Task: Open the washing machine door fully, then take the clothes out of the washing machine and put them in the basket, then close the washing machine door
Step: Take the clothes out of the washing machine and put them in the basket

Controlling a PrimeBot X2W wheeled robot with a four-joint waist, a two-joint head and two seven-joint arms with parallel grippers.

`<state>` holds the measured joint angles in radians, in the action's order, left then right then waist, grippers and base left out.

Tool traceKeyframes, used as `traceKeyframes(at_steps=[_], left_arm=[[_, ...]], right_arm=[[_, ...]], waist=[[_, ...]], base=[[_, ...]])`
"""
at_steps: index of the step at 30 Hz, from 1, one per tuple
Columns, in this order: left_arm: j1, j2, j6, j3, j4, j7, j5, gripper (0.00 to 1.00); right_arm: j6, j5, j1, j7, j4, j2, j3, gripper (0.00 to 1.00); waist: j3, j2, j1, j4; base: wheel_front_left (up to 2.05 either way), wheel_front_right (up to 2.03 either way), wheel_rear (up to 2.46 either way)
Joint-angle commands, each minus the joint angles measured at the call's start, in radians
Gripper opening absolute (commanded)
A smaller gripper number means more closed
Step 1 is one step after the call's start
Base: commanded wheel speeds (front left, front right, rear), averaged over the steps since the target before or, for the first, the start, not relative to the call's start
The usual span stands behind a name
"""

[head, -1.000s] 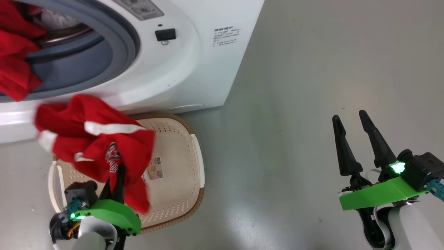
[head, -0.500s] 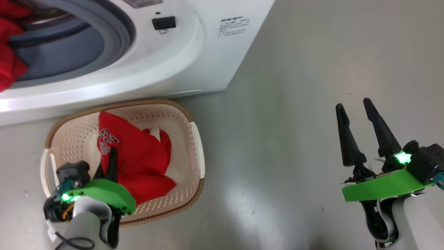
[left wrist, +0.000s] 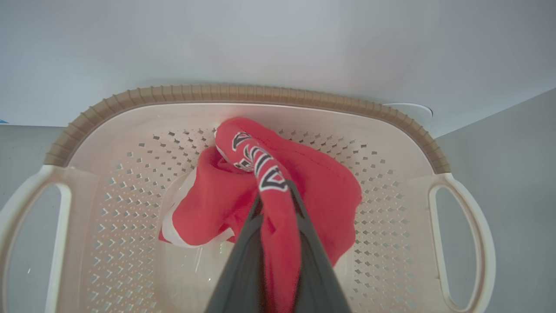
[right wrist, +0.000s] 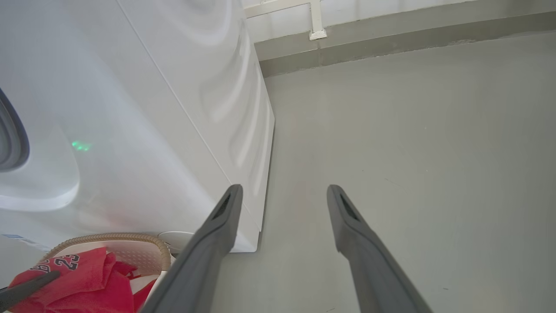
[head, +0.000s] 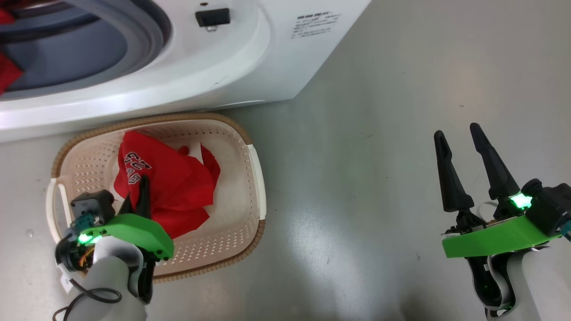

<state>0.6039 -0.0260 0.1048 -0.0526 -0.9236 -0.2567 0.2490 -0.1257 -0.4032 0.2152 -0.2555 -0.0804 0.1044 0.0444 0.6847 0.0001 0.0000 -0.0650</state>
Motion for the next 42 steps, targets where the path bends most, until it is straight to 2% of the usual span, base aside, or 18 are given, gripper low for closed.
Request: traceKeyframes(at_steps=[1,4,8,10,11,23,32,42], left_arm=[[-0.01,-0.024,-0.003,-0.023,0.005,-0.005,0.005,0.09],[-0.006,-0.024,-0.003,-0.021,0.0,-0.005,0.008,0.15],[-0.011,-0.024,-0.002,-0.015,-0.003,-0.005,0.012,0.48],[-0.017,-0.024,-0.004,-0.013,-0.002,-0.005,0.016,0.97],[-0.021,-0.024,-0.004,-0.011,-0.001,-0.005,0.018,1.0],[-0.087,-0.024,-0.015,-0.01,0.059,-0.005,0.033,1.0],[-0.177,-0.024,-0.01,-0.049,0.188,-0.005,0.005,1.0],[-0.286,-0.024,0.002,-0.049,0.359,-0.005,-0.017,1.0]], right_arm=[[-0.005,0.012,0.002,-0.006,0.024,0.01,0.019,1.0],[-0.005,0.011,0.002,-0.006,0.025,0.01,0.016,1.0],[-0.005,0.011,0.001,-0.006,0.022,0.009,0.018,1.0],[-0.005,0.011,-0.001,-0.006,0.019,0.009,0.017,1.0],[-0.005,0.011,-0.002,-0.006,0.017,0.009,0.017,1.0],[-0.005,0.009,-0.018,-0.006,-0.008,0.012,0.023,1.0],[-0.005,0.006,-0.045,-0.006,-0.037,0.021,0.032,1.0],[-0.005,0.005,-0.1,-0.006,-0.064,0.033,0.042,1.0]], waist=[[-0.001,-0.0001,0.0,0.001],[-0.001,-0.0001,0.0,0.004],[-0.01,-0.0001,0.0,0.005],[-0.017,-0.0001,0.0,0.007],[-0.023,-0.0001,0.0,0.008],[-0.115,-0.0001,0.0,0.02],[-0.245,-0.0001,0.0,0.024],[-0.384,-0.0001,0.0,0.047]], base=[[0.0,0.0,0.0],[0.0,0.0,0.0],[0.0,0.0,0.0],[0.0,0.0,0.0],[0.0,0.0,0.0],[0.0,0.0,0.0],[0.0,0.0,0.0],[0.0,0.0,0.0]])
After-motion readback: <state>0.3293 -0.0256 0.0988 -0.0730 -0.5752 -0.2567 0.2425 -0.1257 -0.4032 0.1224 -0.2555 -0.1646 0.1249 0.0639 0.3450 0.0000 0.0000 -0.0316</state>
